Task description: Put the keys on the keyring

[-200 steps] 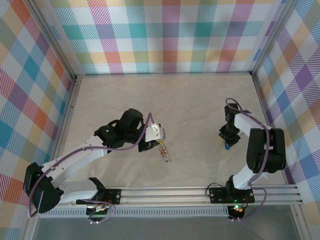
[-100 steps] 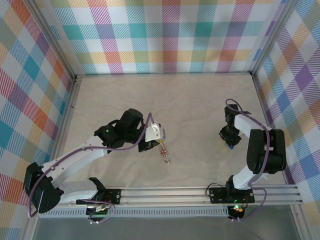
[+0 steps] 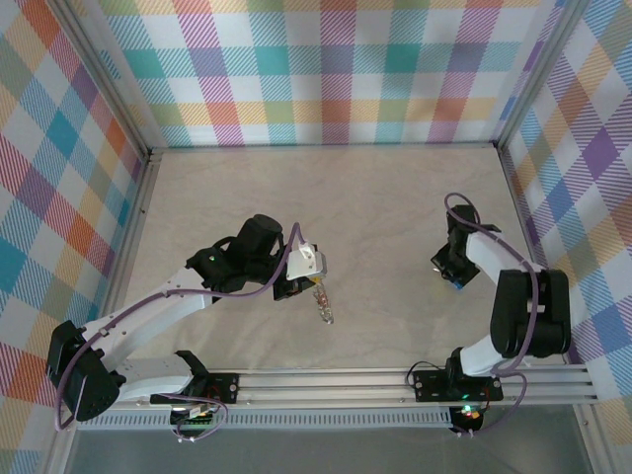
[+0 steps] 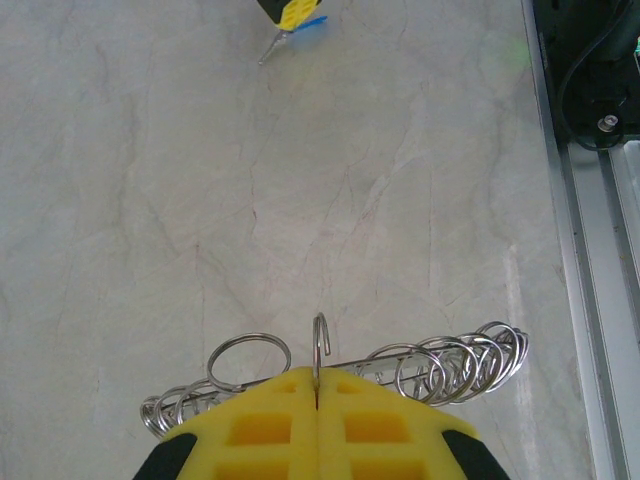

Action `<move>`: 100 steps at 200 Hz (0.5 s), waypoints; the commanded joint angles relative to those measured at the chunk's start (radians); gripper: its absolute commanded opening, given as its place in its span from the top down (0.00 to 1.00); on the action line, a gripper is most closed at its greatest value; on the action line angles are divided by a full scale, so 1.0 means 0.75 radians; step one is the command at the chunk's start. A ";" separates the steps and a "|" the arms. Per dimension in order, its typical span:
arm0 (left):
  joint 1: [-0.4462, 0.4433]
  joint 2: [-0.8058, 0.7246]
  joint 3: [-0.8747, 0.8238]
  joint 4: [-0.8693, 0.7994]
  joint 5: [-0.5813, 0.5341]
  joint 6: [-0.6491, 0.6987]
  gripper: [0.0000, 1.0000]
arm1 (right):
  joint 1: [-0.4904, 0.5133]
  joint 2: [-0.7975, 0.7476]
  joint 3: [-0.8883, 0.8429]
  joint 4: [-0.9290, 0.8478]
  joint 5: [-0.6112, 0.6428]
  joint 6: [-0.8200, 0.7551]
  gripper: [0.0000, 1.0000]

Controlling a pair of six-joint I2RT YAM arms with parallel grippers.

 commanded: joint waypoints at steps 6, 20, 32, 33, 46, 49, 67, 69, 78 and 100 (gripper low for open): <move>0.009 -0.032 0.015 0.015 0.034 -0.009 1.00 | 0.015 -0.104 -0.029 0.070 -0.026 -0.189 1.00; 0.010 -0.034 0.013 0.017 0.033 -0.010 1.00 | 0.016 -0.139 -0.063 0.130 -0.090 -0.259 1.00; 0.010 -0.035 0.011 0.016 0.032 -0.011 1.00 | 0.016 -0.134 -0.092 0.207 -0.213 -0.321 1.00; 0.010 -0.034 0.011 0.017 0.032 -0.011 1.00 | 0.016 -0.132 -0.093 0.213 -0.226 -0.327 1.00; 0.010 -0.034 0.011 0.018 0.031 -0.012 1.00 | 0.023 -0.066 -0.080 0.217 -0.325 -0.358 1.00; 0.009 -0.034 0.010 0.018 0.030 -0.014 1.00 | 0.027 -0.045 -0.074 0.213 -0.336 -0.366 1.00; 0.010 -0.037 0.009 0.018 0.030 -0.017 1.00 | 0.049 0.028 -0.077 0.232 -0.366 -0.391 1.00; 0.011 -0.037 0.010 0.018 0.030 -0.017 1.00 | 0.049 0.031 -0.081 0.237 -0.369 -0.390 1.00; 0.009 -0.040 0.011 0.011 0.028 -0.017 1.00 | 0.052 0.035 -0.097 0.257 -0.382 -0.389 1.00; 0.011 -0.050 0.005 -0.001 0.021 -0.017 1.00 | 0.058 0.036 -0.100 0.258 -0.372 -0.411 1.00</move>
